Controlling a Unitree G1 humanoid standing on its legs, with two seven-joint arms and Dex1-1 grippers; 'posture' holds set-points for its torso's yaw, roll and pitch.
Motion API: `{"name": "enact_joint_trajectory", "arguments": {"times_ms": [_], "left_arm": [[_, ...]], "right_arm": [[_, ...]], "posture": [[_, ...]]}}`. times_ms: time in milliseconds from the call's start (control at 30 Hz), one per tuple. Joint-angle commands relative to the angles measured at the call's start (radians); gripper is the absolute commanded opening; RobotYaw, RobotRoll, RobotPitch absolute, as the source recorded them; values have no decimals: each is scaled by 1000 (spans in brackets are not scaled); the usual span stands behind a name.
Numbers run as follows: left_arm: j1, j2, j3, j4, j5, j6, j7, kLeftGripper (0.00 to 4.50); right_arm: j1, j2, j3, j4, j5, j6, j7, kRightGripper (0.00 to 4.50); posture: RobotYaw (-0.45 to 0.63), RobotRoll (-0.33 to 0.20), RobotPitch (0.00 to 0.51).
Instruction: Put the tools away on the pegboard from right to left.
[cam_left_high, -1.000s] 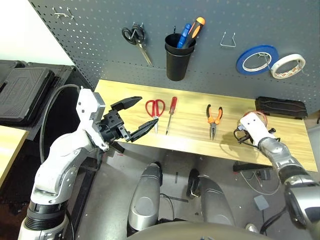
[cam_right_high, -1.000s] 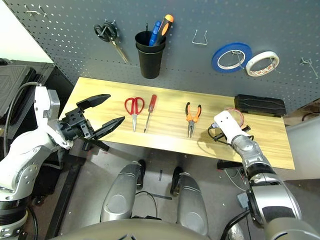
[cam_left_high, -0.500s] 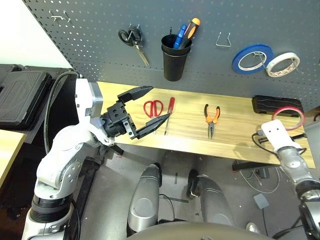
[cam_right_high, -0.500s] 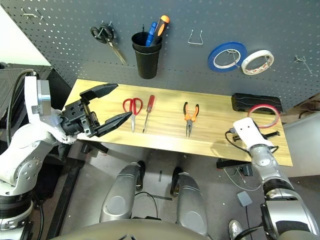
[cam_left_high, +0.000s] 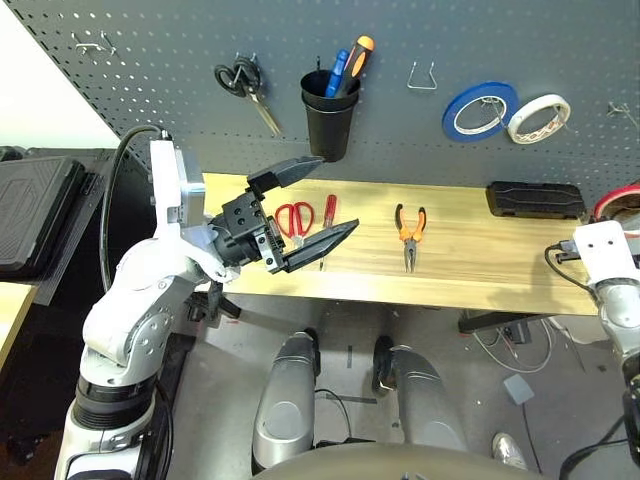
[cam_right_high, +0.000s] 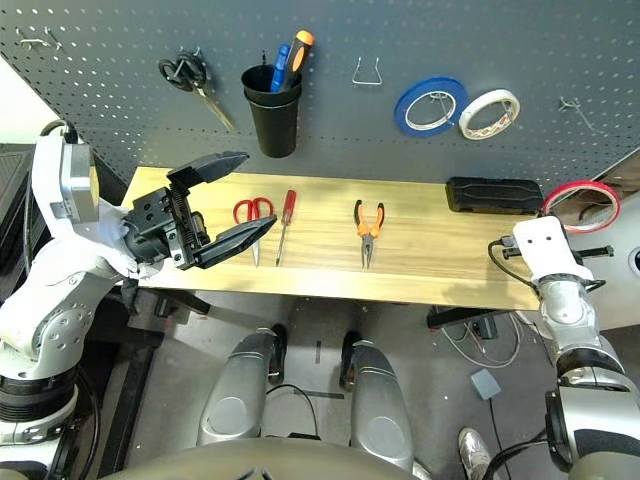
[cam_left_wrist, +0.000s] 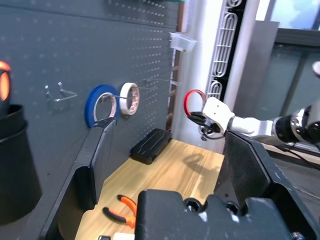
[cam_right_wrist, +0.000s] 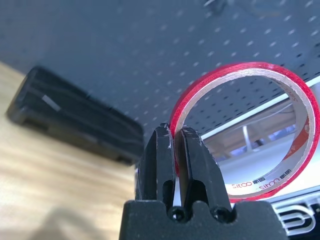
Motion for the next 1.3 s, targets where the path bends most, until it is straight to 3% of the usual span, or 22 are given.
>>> {"name": "enact_joint_trajectory", "arguments": {"times_ms": [33, 400, 1100, 1200, 1300], "left_arm": [[-3, 1, -21, -7, 4, -9, -7, 4500], [-1, 7, -28, 1, 21, -22, -4, 4500], [60, 51, 2, -47, 24, -20, 26, 4500], [65, 58, 7, -51, 22, -16, 24, 4500], [69, 66, 13, -54, 19, -14, 24, 4500]], "right_arm": [[-47, -18, -28, 26, 36, 13, 43, 39], [-268, -24, -28, 66, 48, 140, 138, 39], [-503, 26, -58, 137, 79, 448, 158, 39], [-522, 38, -65, 138, 79, 448, 119, 874], [-518, 46, -69, 131, 77, 392, 78, 2018]], "posture": [[243, 0, 200], [256, 0, 197], [328, 0, 189], [329, 0, 189], [335, 0, 190]]}}
